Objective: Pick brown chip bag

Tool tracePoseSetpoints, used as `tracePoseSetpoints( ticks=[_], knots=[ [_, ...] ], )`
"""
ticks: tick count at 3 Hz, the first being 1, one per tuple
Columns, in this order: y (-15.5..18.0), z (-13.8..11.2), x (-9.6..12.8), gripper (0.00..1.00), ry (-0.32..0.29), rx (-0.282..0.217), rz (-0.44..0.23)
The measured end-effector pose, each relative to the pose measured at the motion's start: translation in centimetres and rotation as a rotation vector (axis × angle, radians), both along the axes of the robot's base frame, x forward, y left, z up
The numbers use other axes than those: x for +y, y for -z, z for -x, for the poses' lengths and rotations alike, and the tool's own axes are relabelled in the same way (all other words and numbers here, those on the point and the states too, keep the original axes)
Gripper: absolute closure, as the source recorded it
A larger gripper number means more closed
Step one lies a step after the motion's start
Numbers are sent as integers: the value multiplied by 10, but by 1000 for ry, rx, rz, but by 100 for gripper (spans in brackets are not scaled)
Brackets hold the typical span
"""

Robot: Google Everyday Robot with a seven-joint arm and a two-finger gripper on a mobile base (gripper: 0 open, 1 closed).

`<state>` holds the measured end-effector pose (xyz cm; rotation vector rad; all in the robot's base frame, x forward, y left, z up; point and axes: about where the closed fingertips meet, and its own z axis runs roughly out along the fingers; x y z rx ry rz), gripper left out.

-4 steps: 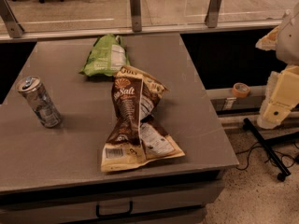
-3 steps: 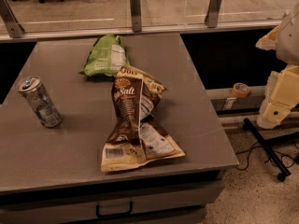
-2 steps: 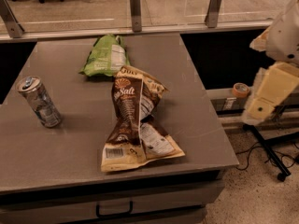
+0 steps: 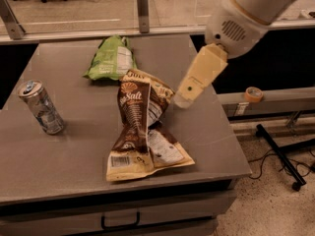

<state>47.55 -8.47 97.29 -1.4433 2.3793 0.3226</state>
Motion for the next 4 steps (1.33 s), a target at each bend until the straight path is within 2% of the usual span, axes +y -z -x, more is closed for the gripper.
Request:
tracePoseSetpoints(
  ticks=[1,2,3,4],
  knots=[
    [-1,-1,9,0,61,23,-16],
    [-2,-1,15,0,21,39,-36],
    [2,0,36,0,24,129,-80],
    [13,3,50,0,165,253,-97]
  ],
)
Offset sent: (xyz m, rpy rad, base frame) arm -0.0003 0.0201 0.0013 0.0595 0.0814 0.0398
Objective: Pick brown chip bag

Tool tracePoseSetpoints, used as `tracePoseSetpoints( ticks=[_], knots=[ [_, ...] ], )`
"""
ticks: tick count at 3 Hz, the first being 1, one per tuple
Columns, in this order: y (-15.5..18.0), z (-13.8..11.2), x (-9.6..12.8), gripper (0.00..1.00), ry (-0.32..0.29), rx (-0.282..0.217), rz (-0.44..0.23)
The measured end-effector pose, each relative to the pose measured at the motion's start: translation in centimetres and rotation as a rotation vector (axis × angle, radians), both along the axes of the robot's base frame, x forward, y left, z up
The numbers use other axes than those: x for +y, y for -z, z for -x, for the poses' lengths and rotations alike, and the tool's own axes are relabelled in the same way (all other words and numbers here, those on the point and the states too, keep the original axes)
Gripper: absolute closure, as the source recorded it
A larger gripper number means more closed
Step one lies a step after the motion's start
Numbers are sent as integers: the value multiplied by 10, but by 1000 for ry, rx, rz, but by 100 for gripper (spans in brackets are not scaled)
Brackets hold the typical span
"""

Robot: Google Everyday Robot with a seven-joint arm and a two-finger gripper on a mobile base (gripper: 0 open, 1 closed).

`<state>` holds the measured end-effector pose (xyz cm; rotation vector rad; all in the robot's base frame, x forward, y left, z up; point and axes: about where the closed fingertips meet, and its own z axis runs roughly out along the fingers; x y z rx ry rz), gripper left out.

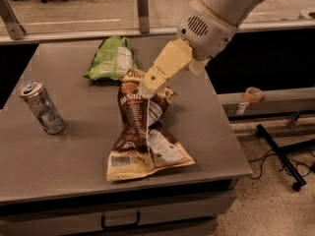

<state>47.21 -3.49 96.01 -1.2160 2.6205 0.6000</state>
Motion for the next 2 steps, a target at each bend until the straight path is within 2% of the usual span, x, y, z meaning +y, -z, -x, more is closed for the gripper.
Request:
tracePoseSetpoints(
  ticks=[1,2],
  knots=[
    [7,4,10,0,129,59,46],
    [15,10,28,0,246,70,126]
  ],
)
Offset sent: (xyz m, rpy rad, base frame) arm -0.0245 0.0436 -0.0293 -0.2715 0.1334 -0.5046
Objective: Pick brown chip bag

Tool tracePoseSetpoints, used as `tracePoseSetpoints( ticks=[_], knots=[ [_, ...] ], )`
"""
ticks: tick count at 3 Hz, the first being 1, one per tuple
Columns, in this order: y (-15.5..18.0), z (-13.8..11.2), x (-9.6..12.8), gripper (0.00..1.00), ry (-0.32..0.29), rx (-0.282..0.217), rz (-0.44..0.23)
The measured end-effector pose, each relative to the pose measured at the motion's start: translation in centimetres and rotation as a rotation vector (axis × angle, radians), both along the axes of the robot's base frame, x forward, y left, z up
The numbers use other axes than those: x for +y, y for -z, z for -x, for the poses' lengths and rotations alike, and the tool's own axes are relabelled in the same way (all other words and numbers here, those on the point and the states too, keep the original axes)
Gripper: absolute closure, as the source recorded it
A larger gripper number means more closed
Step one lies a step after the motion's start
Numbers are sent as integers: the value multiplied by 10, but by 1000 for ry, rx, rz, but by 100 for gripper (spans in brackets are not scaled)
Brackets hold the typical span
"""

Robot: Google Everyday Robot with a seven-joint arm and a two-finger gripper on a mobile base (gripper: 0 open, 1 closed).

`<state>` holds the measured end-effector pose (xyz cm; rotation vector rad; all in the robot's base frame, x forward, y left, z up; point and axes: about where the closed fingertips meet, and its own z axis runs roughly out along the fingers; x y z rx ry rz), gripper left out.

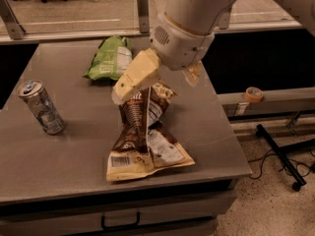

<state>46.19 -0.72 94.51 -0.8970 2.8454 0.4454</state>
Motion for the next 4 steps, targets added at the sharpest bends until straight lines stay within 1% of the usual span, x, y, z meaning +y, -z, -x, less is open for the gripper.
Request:
tracePoseSetpoints(
  ticks=[1,2,3,4],
  knots=[
    [10,6,17,0,117,14,46],
    [24,13,28,0,184,33,73],
    [39,18,37,17,185,9,109],
    [53,22,44,41,153,-21,150]
  ],
)
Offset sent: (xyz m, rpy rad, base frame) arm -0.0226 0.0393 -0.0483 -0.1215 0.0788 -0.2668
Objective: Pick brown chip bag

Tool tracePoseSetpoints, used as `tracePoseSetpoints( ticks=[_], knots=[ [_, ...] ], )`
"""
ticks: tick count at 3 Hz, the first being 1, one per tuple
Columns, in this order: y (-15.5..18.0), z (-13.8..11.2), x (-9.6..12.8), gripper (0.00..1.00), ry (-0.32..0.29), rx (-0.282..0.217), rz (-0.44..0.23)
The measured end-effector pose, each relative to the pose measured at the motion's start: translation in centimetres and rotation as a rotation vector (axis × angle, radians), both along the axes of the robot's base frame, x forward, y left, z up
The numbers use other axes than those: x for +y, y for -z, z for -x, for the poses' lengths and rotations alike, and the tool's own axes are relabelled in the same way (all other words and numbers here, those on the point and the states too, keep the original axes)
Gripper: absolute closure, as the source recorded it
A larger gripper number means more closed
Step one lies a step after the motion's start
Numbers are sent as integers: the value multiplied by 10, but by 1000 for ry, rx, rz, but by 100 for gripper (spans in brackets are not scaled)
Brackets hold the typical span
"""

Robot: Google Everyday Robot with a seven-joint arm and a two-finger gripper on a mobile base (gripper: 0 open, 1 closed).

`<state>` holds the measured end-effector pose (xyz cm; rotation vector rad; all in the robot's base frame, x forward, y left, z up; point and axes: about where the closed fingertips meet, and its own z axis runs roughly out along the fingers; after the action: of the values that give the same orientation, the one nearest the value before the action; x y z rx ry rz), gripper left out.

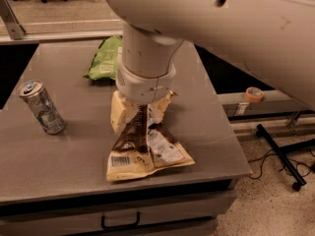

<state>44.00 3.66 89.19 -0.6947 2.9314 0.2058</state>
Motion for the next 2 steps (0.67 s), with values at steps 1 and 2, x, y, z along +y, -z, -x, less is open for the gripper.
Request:
tracePoseSetpoints(
  ticks=[1,2],
  knots=[
    [6,2,10,64,-41,-30,16],
    [-7,-7,8,87,-49,-92,-14]
  ],
)
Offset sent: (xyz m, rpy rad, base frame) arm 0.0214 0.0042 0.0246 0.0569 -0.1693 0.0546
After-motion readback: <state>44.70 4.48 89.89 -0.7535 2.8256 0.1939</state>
